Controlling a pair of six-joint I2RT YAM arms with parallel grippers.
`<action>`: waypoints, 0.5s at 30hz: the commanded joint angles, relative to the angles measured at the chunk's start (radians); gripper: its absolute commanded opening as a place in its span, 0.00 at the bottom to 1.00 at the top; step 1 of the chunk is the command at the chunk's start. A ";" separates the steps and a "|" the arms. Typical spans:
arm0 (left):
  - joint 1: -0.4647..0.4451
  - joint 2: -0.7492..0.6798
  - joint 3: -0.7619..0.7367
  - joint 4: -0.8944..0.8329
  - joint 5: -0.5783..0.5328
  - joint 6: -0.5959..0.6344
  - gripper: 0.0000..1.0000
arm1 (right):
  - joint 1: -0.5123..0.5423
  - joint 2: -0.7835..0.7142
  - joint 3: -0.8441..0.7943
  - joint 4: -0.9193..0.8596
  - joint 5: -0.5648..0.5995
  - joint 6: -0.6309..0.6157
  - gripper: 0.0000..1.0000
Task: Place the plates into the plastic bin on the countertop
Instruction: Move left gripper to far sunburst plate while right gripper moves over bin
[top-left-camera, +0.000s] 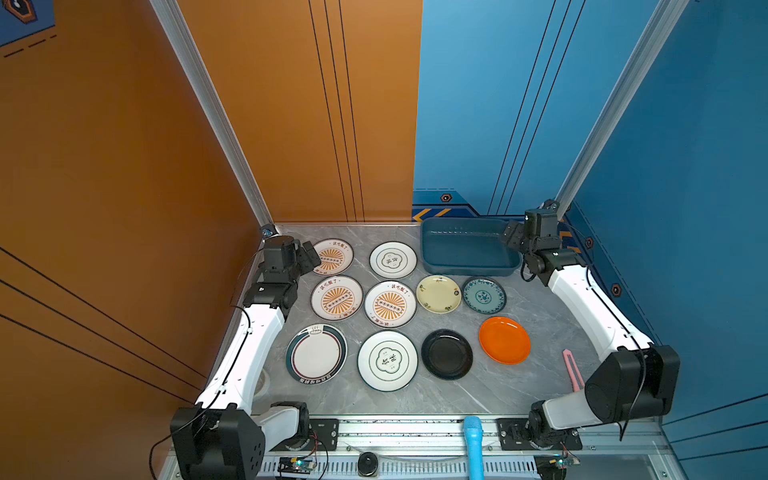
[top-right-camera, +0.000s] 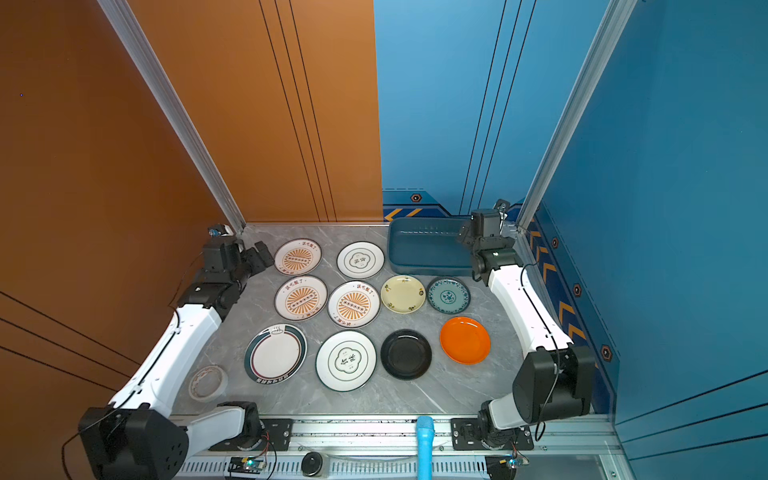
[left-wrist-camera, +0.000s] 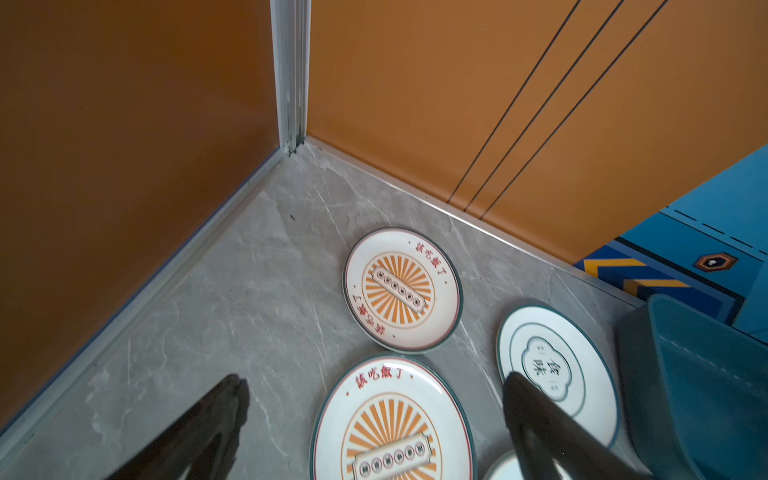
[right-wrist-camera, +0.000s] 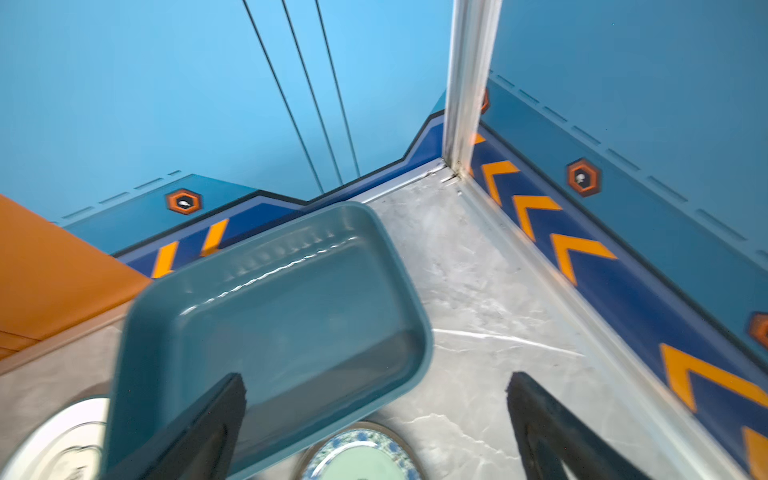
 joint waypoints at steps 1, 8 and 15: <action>0.043 0.011 0.015 -0.192 0.140 -0.136 0.98 | -0.018 0.060 0.080 -0.133 -0.109 0.132 1.00; 0.079 0.041 0.024 -0.187 0.308 -0.196 0.98 | -0.010 0.143 0.201 -0.227 -0.129 0.121 1.00; 0.164 0.046 -0.106 -0.133 0.490 -0.266 0.98 | -0.011 0.163 0.197 -0.230 -0.204 0.146 1.00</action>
